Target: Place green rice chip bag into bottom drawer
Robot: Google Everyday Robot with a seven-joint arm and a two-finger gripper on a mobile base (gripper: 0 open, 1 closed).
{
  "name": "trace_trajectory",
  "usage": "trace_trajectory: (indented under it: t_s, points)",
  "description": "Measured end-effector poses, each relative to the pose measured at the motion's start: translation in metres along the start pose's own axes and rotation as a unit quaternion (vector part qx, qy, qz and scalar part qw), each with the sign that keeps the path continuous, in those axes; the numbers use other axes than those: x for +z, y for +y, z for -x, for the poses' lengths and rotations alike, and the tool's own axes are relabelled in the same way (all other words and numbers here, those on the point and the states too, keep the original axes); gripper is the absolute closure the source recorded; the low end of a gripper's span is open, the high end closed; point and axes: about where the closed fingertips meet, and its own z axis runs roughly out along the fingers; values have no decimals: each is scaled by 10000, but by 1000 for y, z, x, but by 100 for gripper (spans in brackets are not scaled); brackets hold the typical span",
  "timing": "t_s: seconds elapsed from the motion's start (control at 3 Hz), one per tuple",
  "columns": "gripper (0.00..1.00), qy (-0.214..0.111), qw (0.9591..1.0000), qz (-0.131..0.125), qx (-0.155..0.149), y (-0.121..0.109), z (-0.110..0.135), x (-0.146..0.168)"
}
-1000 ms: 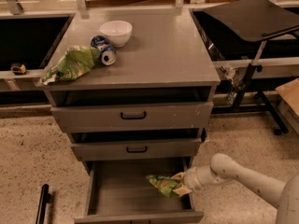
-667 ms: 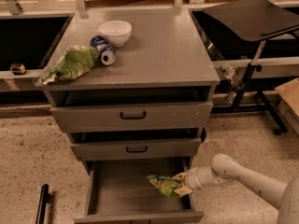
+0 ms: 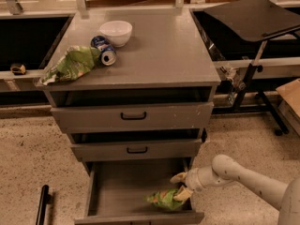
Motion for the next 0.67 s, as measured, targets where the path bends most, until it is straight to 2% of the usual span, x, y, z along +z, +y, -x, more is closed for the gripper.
trace_trajectory:
  t_s: [0.33, 0.67]
  points:
    - [0, 0, 10000, 1, 0, 0, 0, 0]
    - [0, 0, 10000, 1, 0, 0, 0, 0]
